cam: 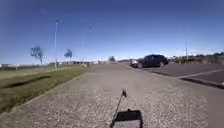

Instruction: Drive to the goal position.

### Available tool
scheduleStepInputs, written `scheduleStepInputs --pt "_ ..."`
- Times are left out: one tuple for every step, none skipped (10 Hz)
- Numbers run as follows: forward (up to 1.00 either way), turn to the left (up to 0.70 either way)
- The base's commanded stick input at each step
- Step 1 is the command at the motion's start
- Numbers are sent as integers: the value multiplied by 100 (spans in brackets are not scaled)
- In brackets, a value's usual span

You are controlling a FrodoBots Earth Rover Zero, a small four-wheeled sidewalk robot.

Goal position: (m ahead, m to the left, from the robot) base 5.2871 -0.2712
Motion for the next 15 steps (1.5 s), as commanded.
scheduleStepInputs --pt "70 35" --pt "70 35" --pt "70 0" --pt "70 0" --pt "70 0" --pt "70 0" --pt "70 0" --pt "70 0" --pt "70 0" --pt "70 0" --pt "70 0" --pt "70 0" --pt "70 0" --pt "70 0" --pt "70 0"
